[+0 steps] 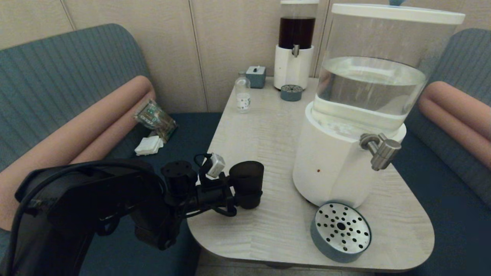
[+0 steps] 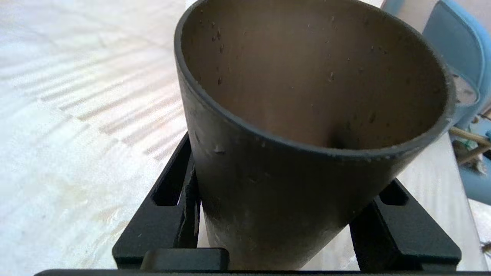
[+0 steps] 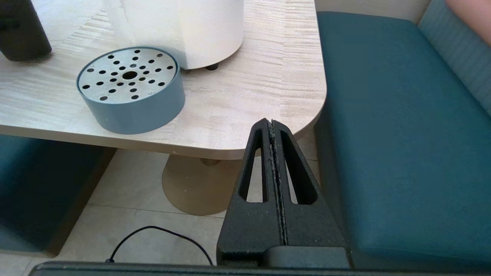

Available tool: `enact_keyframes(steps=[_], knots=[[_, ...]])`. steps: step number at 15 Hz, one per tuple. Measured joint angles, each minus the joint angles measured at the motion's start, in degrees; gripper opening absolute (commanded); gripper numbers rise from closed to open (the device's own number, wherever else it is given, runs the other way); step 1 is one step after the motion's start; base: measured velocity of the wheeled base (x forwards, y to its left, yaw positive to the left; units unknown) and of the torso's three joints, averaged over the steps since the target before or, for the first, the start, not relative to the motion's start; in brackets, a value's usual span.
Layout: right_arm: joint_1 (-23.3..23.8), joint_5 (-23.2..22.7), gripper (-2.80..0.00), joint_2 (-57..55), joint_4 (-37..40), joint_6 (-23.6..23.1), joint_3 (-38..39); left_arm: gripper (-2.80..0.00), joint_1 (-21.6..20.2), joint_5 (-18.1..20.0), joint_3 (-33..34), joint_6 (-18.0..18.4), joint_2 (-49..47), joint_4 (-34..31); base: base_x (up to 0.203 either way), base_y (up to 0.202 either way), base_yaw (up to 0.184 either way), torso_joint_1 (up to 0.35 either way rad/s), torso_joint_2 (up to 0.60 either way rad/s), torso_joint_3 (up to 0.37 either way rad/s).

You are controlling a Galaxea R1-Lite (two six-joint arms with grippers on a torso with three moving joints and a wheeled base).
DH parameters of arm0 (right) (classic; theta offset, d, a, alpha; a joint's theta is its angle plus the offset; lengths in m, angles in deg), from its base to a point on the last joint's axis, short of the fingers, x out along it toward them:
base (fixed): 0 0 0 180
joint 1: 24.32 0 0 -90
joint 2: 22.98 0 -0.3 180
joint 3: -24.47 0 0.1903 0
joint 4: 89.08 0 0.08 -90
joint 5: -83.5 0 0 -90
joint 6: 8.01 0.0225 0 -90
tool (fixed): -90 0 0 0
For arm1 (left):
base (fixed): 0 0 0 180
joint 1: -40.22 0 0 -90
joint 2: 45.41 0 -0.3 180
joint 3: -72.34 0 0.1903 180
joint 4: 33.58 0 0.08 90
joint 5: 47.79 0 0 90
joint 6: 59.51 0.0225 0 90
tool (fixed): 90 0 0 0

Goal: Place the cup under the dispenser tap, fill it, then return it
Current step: Pick up the cup

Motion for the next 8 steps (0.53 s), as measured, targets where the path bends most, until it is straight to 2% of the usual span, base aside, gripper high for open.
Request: enact_keyframes(steps=[5, 8], knots=[[0.0, 0.0, -2.8, 0.0, 0.0, 0.0, 0.0, -2.8, 2.4, -2.0, 6.0, -0.3, 5.2, 0.0, 0.0, 0.0, 0.0, 0.0, 0.0, 0.0], [0.0, 0.0, -2.8, 0.0, 0.0, 0.0, 0.0, -2.8, 7.8, -5.3, 10.8, -0.6, 10.9, 0.0, 0.0, 0.0, 0.0, 0.0, 0.0, 0.0]])
